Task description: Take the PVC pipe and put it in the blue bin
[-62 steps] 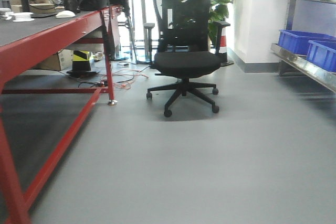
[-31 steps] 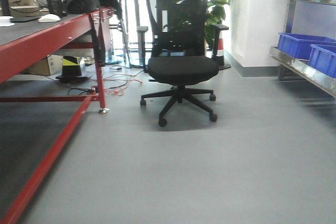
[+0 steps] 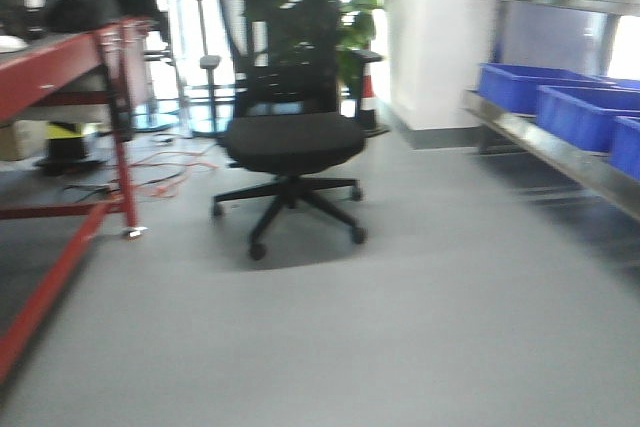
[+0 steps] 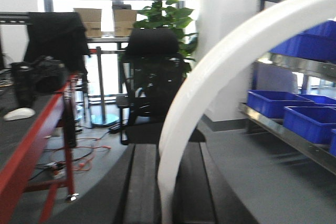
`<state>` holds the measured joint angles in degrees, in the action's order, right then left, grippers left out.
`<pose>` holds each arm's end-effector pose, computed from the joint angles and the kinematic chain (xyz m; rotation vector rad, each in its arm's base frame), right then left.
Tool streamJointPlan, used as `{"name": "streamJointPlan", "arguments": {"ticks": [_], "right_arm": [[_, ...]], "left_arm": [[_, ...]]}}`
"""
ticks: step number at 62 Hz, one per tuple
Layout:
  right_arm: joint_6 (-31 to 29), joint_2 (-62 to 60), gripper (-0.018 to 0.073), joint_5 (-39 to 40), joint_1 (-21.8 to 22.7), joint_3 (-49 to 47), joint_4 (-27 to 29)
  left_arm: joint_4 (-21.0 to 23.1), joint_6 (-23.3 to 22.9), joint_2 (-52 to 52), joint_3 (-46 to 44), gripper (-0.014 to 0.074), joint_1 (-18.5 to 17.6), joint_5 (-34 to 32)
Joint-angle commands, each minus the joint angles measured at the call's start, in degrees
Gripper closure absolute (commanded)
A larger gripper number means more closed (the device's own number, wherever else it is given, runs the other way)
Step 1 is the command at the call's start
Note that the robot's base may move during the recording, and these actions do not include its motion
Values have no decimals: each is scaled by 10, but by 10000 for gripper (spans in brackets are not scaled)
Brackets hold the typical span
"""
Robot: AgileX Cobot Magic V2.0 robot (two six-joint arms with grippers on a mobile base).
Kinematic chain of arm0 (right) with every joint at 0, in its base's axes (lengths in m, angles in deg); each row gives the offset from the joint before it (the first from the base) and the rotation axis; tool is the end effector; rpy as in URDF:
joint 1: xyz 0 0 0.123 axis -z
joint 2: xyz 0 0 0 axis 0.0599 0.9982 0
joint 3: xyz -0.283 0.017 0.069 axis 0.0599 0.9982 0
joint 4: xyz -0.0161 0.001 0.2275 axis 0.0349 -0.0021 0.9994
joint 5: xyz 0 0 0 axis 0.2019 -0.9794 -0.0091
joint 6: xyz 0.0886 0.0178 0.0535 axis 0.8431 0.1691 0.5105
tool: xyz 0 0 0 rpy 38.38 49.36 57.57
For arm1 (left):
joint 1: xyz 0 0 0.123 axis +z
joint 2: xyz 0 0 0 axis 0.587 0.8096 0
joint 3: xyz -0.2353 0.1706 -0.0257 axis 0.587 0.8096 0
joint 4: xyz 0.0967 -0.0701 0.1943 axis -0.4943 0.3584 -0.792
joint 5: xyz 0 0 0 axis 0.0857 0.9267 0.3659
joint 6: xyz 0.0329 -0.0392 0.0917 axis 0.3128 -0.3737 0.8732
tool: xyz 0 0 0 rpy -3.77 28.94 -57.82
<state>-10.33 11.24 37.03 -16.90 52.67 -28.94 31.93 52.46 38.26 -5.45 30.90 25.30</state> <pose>0.0380 0.0002 0.3682 -0.0553 1.4978 0.1849 0.0659 -0.0036 0.3919 0.0708 1.4687 -0.0315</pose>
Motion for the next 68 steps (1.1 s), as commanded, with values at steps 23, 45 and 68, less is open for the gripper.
{"name": "streamJointPlan", "arguments": {"ticks": [23, 45, 68], "right_arm": [[-1, -2, 722, 12, 4, -2, -3], [-1, -2, 722, 12, 4, -2, -3], [-1, -2, 722, 12, 4, -2, -3]], "left_arm": [[-1, 0, -3, -1, 707, -3, -15], [-1, 0, -3, -1, 707, -3, -15], [-1, 0, -3, -1, 707, -3, -16]]}}
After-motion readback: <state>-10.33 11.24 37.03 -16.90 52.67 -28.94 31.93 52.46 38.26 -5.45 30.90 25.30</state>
